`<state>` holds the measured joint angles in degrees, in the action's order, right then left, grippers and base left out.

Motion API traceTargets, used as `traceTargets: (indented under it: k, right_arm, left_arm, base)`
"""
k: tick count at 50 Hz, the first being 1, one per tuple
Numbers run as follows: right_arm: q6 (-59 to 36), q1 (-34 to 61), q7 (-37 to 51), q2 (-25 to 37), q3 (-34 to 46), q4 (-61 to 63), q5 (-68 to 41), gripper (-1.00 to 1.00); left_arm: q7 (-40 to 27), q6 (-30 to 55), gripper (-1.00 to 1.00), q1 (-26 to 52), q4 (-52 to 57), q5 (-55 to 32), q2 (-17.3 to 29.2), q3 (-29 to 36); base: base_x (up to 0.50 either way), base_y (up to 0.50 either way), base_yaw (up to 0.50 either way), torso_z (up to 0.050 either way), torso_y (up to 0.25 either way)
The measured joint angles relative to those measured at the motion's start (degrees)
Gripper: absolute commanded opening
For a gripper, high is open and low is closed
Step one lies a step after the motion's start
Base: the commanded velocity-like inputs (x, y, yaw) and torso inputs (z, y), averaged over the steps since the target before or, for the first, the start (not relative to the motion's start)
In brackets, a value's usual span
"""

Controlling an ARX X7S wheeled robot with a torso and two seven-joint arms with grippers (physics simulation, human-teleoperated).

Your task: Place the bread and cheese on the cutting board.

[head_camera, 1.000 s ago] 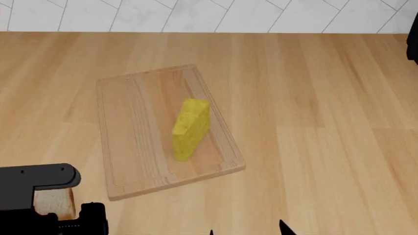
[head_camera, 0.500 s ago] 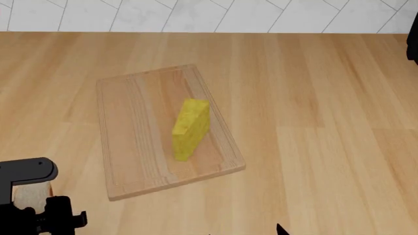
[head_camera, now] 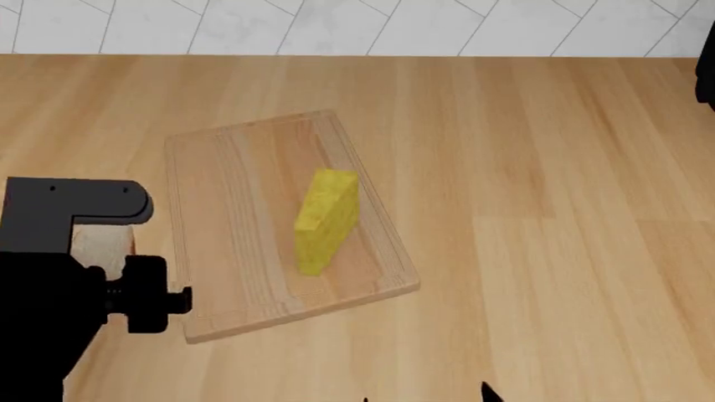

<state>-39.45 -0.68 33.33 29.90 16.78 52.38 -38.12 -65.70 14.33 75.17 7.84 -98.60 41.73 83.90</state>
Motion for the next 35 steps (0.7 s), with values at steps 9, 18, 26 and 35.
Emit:
traceTargets:
  k: [9, 18, 26, 35]
  right_arm:
    - [1.1, -0.6, -0.3, 0.4, -1.0, -0.7, -0.7, 1.0]
    - [2.7, -1.5, -1.0, 0.8, -1.6, -2.0, -0.8, 1.0]
    - [3.9, -2.2, -1.4, 1.1, -2.2, -3.0, -0.8, 1.0]
    - [5.1, -2.9, -1.9, 1.3, -2.4, -3.8, -0.6, 1.0]
  left_arm:
    - [6.5, 4.0, -1.0, 4.2, -8.4, 1.4, -7.1, 1.3]
    - [14.8, 7.7, -1.0, 7.6, -18.2, 3.0, -13.9, 3.0]
    - [21.8, 11.2, -1.0, 9.6, -26.4, 2.5, -18.8, 3.8]
    - [26.1, 14.2, -1.0, 10.2, -31.6, 1.2, -21.3, 4.5]
  base:
    - [0.0, 0.0, 0.0, 0.0, 0.0]
    - [0.0, 0.0, 0.0, 0.0, 0.0]
    - [0.0, 0.0, 0.0, 0.0, 0.0]
    - [0.0, 0.0, 0.0, 0.0, 0.0]
